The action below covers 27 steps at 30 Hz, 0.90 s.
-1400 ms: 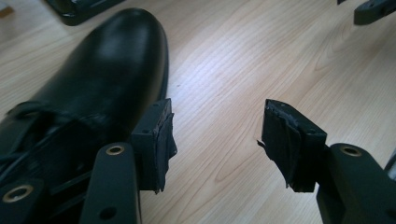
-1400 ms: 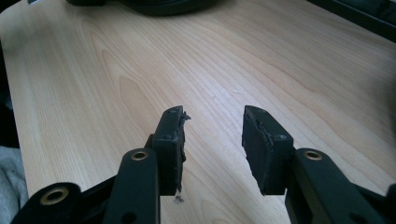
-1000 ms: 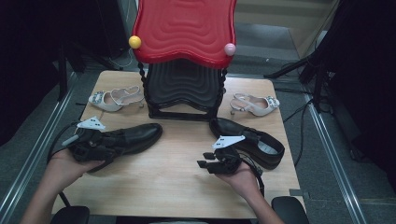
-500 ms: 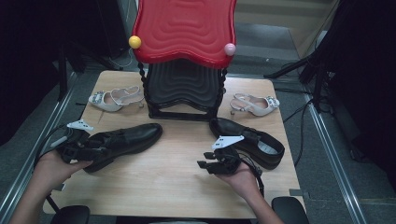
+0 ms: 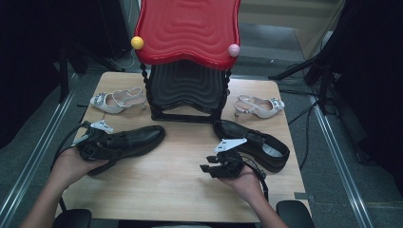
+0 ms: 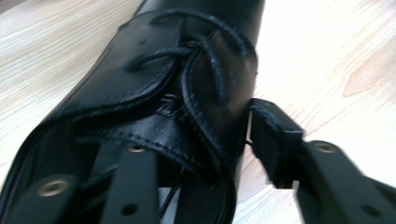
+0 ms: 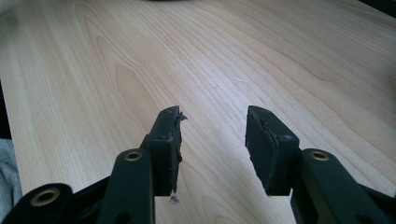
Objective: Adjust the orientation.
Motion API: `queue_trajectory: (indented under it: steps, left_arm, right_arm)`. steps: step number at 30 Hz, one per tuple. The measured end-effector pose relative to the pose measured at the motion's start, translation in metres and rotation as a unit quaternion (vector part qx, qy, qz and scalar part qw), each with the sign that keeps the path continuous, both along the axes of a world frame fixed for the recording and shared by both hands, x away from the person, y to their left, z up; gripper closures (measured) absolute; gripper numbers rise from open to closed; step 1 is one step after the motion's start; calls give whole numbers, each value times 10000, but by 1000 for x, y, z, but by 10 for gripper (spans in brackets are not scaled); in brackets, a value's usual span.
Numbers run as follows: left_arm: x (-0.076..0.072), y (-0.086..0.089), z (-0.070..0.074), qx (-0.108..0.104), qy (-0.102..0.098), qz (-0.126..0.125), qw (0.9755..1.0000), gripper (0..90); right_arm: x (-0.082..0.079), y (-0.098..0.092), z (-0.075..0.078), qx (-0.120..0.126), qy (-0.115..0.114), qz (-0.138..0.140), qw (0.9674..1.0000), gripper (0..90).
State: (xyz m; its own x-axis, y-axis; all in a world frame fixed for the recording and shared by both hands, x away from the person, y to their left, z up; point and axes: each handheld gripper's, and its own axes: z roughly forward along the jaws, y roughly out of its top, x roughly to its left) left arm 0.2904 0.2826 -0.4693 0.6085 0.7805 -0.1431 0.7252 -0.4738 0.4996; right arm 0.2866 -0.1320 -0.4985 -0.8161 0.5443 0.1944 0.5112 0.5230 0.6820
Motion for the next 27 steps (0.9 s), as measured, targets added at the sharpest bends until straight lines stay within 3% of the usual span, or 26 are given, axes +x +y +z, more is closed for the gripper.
queue_trajectory:
  steps: [6,12,18,27]
  left_arm:
    - [0,-1,2,-288,-16,-133,9995,799]
    - [-1,-12,9,-356,4,-164,9992,807]
    - [1,-39,18,-565,-2,-219,9982,804]
    - [7,-76,18,-529,60,-482,9974,800]
  right_arm:
    - [0,0,0,15,-1,-6,10000,566]
    - [0,0,0,35,-22,-6,10000,566]
    - [0,-1,2,61,-35,-18,10000,563]
    - [0,-2,2,57,-46,-39,10000,557]
